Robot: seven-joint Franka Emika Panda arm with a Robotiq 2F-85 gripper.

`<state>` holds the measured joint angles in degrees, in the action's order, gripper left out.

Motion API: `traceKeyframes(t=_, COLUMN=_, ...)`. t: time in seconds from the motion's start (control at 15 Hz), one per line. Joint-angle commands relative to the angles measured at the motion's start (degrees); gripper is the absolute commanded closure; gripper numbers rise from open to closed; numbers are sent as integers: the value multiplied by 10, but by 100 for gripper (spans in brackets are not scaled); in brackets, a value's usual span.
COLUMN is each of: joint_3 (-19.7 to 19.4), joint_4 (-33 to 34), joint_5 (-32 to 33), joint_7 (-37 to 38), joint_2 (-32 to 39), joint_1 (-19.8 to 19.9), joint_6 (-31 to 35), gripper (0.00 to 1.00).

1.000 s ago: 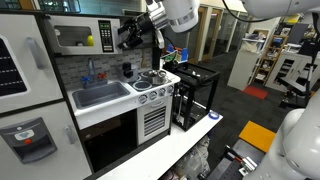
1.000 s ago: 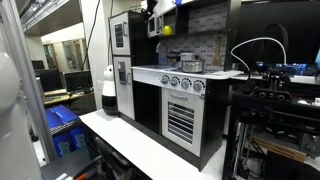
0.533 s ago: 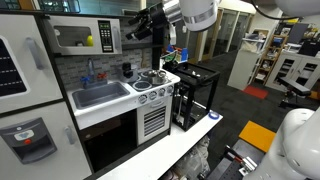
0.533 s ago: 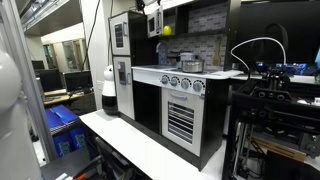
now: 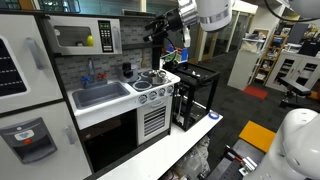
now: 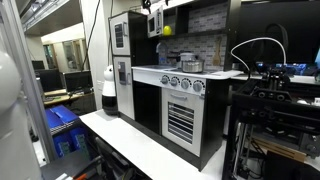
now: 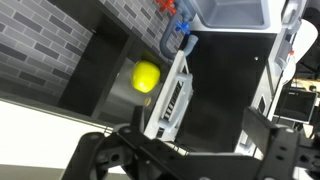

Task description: Open the oven door and remove the yellow object.

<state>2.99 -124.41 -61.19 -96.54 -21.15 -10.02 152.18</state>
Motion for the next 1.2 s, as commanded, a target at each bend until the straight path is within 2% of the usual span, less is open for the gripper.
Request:
traceKeyframes(t=0.0, joint_3=-76, joint_4=29, joint_5=-42, joint_7=-69, joint_2=26, joint_1=-5, joint_6=-97, gripper=0)
traceKeyframes(t=0.27, joint_3=-126, joint_4=88, joint_5=-107, joint_7=-127, joint_2=81, joint_1=19, joint_6=-264, gripper=0)
traceKeyframes(t=0.53, joint_3=-125, joint_4=156, joint_5=-134, joint_7=-126, joint_2=160, joint_1=57, joint_6=-382, gripper=0)
traceKeyframes(t=0.73, joint_3=-109, joint_4=204, joint_5=-132, joint_7=-120, joint_2=213, joint_1=75, joint_6=-418, gripper=0)
traceKeyframes(t=1.13, joint_3=-67, joint_4=311, joint_5=-117, joint_7=-109, joint_2=311, joint_1=78, joint_6=-430, gripper=0)
